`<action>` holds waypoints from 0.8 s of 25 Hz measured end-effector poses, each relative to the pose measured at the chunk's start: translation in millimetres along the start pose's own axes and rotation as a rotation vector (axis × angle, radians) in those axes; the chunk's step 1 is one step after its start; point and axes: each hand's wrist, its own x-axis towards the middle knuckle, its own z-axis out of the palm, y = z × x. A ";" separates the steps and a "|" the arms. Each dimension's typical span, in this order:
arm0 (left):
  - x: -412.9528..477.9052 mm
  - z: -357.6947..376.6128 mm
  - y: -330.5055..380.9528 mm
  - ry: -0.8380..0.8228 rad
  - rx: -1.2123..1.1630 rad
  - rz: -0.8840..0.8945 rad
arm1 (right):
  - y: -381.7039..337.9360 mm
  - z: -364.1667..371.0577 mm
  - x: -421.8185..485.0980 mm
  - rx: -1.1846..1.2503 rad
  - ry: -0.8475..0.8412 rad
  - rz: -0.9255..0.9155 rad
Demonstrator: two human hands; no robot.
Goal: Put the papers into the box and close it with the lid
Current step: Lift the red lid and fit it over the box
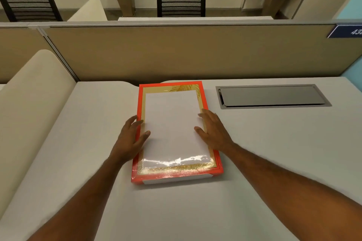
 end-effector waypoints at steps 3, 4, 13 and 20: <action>53.8 1.8 14.3 -0.048 0.220 0.086 | -9.1 -12.4 51.9 -0.153 -0.134 -0.012; 69.2 0.1 16.0 -0.059 0.290 0.102 | -12.6 -15.3 67.6 -0.171 -0.164 -0.001; 137.3 -9.1 17.1 -0.192 0.365 0.050 | 0.3 -12.7 122.9 -0.247 -0.259 0.094; 118.8 0.3 21.6 -0.191 0.377 0.027 | -7.3 -11.6 98.5 -0.234 -0.134 0.027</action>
